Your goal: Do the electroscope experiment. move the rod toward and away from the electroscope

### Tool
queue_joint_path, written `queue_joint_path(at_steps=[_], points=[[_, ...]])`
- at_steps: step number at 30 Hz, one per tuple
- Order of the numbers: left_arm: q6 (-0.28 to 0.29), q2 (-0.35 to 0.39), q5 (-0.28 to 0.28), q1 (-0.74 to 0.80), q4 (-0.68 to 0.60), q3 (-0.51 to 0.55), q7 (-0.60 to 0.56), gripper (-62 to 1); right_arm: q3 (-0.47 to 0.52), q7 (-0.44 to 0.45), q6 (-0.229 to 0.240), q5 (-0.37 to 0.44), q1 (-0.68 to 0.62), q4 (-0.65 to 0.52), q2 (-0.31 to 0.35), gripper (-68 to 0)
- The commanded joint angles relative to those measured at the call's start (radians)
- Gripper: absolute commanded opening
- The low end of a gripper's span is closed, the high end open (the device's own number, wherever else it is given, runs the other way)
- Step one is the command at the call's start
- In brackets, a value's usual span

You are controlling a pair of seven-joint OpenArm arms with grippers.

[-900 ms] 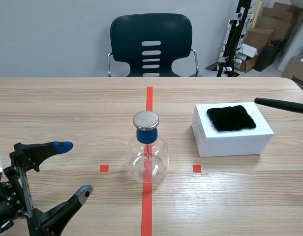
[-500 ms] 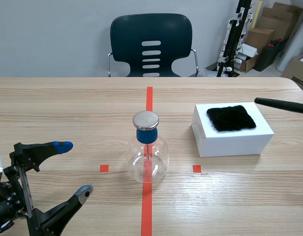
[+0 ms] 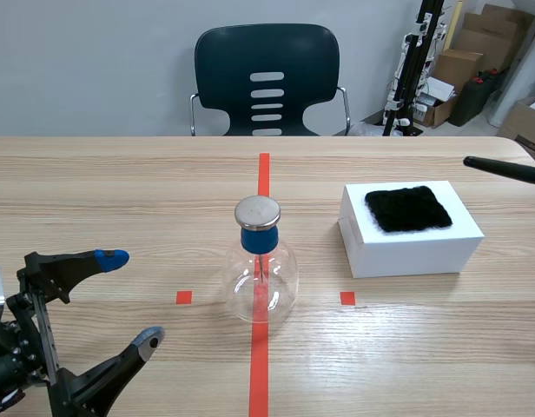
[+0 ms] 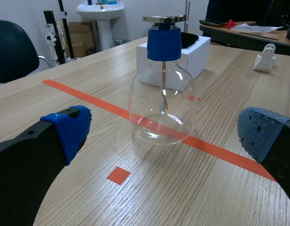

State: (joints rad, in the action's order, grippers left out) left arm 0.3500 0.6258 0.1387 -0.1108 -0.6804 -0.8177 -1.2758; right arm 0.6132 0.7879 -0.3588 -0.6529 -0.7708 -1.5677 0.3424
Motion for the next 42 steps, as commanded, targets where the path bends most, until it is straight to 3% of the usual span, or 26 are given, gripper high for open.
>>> queue_joint_path(at_steps=[1, 17, 20, 24, 31, 37, 42], points=[[0.004, 0.003, 0.006, 0.000, -0.013, 0.006, -0.014, 1.4, 0.010, -0.020, -0.015, 0.042, 0.006, -0.027, 0.036, -67.1], [0.004, 0.003, 0.006, 0.000, -0.013, 0.006, -0.014, 1.4, 0.011, -0.269, -0.013, 0.023, 0.001, -0.259, 0.174, -67.1], [0.004, 0.003, 0.006, 0.000, -0.013, 0.006, -0.014, 1.4, 0.009, -0.286, -0.004, -0.007, 0.001, -0.277, 0.209, -67.1], [0.004, 0.003, 0.006, 0.000, -0.013, 0.006, -0.014, 1.4, -0.014, -0.364, 0.047, -0.044, 0.016, -0.314, 0.278, -67.1], [0.004, 0.003, 0.006, 0.000, -0.013, 0.006, -0.014, 1.4, -0.198, -0.529, 0.065, -0.205, 0.126, -0.335, 0.368, -67.1], [0.004, 0.003, 0.006, 0.000, -0.013, 0.006, -0.014, 1.4, -0.402, -0.620, 0.069, -0.366, 0.253, -0.335, 0.383, -67.1], [0.004, 0.003, 0.006, 0.000, -0.013, 0.006, -0.014, 1.4, -0.521, -0.664, 0.122, -0.483, 0.319, -0.335, 0.377, -67.1]])
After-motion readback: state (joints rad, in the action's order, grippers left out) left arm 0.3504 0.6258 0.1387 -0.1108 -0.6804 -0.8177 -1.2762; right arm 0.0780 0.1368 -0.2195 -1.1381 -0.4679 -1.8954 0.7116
